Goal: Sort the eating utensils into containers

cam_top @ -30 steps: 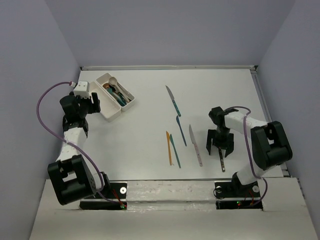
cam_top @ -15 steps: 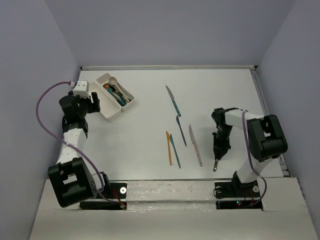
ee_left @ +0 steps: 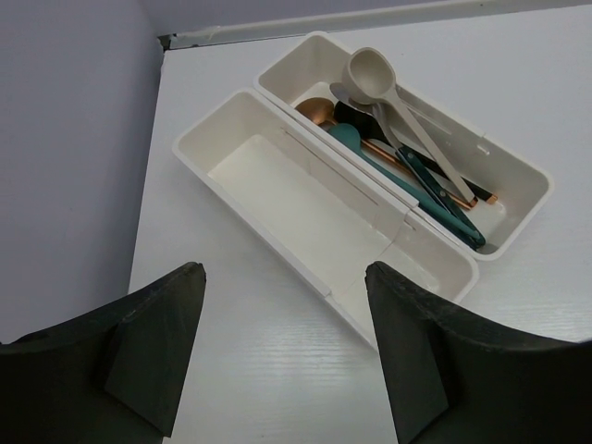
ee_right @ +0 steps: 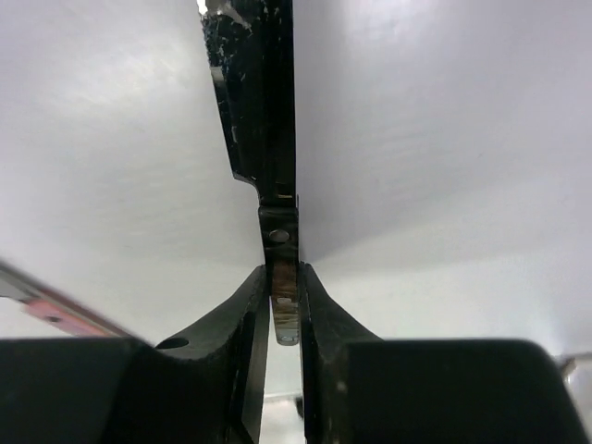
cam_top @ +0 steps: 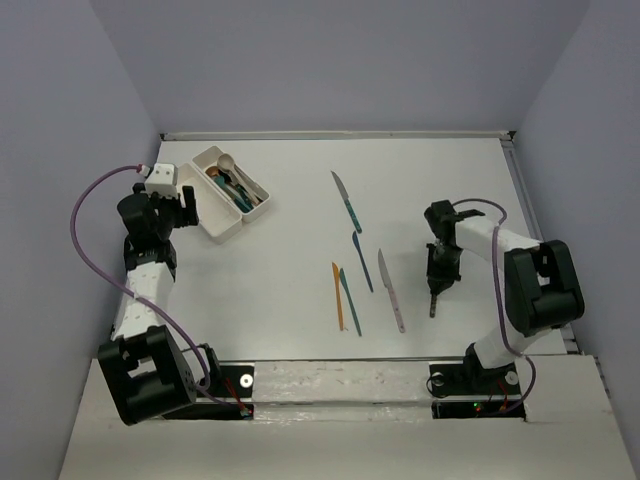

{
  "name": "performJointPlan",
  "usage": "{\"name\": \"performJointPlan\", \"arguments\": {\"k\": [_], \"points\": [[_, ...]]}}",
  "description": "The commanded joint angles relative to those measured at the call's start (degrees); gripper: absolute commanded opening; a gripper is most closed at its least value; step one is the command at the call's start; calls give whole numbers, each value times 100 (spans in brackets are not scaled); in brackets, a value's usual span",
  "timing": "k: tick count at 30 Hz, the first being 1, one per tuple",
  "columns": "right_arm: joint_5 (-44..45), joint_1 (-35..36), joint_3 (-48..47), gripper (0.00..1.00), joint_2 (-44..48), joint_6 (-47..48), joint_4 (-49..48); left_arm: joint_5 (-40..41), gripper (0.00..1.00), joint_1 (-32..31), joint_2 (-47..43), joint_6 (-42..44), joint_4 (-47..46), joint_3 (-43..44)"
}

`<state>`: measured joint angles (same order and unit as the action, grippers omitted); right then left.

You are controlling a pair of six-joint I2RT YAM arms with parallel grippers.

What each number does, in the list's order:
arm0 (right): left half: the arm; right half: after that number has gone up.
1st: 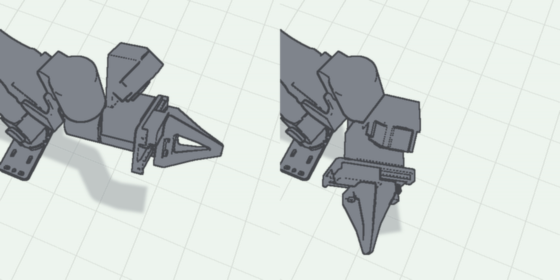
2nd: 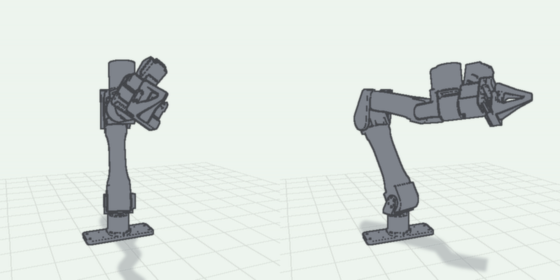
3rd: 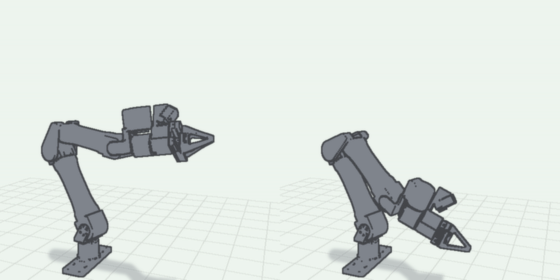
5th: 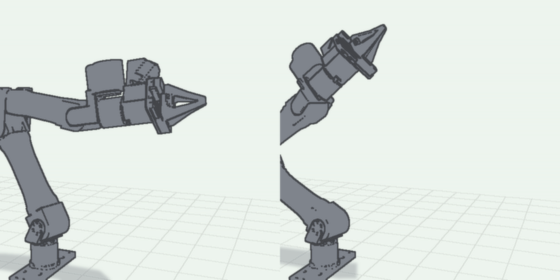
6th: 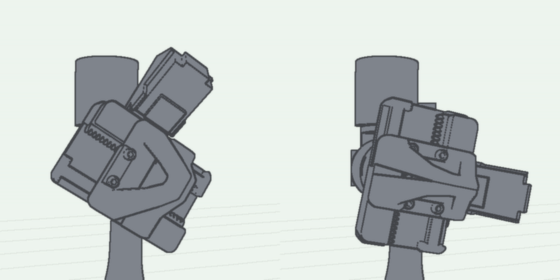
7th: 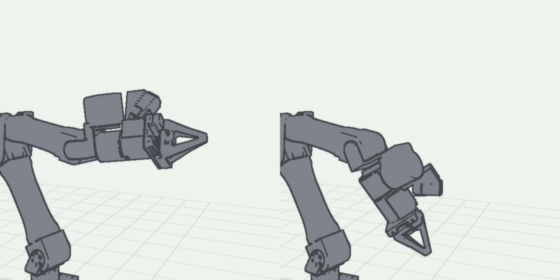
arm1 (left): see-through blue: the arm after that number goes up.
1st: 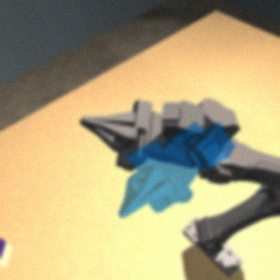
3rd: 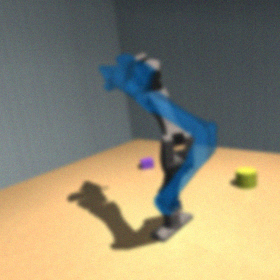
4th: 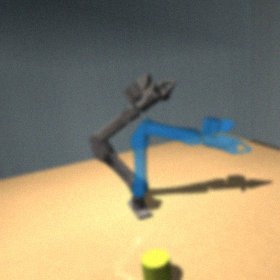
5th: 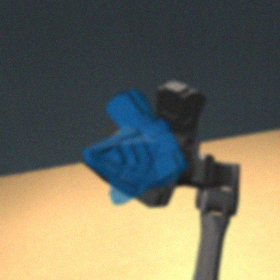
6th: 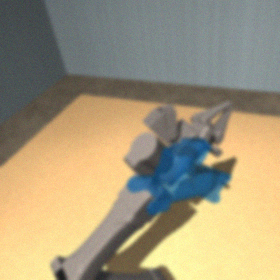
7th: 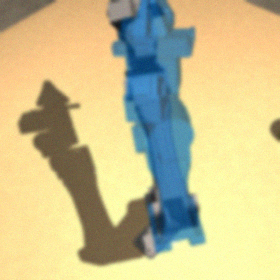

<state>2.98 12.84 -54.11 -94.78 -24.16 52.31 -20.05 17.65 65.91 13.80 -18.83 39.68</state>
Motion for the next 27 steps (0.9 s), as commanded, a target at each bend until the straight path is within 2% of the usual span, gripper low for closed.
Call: {"name": "performJointPlan", "arguments": {"k": [1, 6, 8, 12, 13, 14, 16, 17, 19, 20, 21, 22, 23, 24, 27], "points": [[729, 341, -65, 0, 1021, 112, -1609, 133, 82, 19, -175, 202, -77, -40], [1388, 886, -450, 0, 1620, 377, -1760, 352, 82, 28, -35, 307, 81, 57], [1616, 1342, -1082, 0, 1560, 447, -1734, 440, 82, 54, 45, 351, 160, 110], [1846, 2309, -2768, 0, 823, 614, -1803, 582, 82, 379, 80, 193, 152, 110], [1837, 2493, -3190, 0, 299, 693, -1865, 564, 82, 484, 80, 149, 160, 110], [1768, 2687, -4107, 0, -11, 894, -1917, 547, 82, 685, 89, 149, 160, 110], [1592, 3188, -5192, 0, -740, 1149, -2005, 520, 82, 879, 124, 140, 169, 101], [1374, 3459, -6442, 0, -1587, 1394, -1997, 477, 82, 1046, 167, 114, 160, 66], [1074, 3681, -7819, 0, -2514, 1746, -1988, 441, 82, 1214, 255, 88, 143, -13], [803, 3769, -8539, 0, -3467, 1853, -2014, 424, 82, 1275, 282, 70, 134, -48], [687, 3848, -9886, 0, -3929, 1967, -2067, 397, 82, 1372, 308, 70, 90, -83], [599, 3979, -10326, 0, -4317, 2133, -2476, 388, 82, 1408, 335, 70, 55, -136], [476, 3981, -10505, 0, -4573, 2161, -2898, 397, 82, 1434, 344, 70, 20, -223], [379, 4050, -10080, 0, -4732, 2161, -3999, 406, 82, 1460, 344, 87, -59, -276], [413, 4104, -8962, 0, -4576, 1723, -5640, 423, 82, 1478, 326, 122, -138, -391]]}}
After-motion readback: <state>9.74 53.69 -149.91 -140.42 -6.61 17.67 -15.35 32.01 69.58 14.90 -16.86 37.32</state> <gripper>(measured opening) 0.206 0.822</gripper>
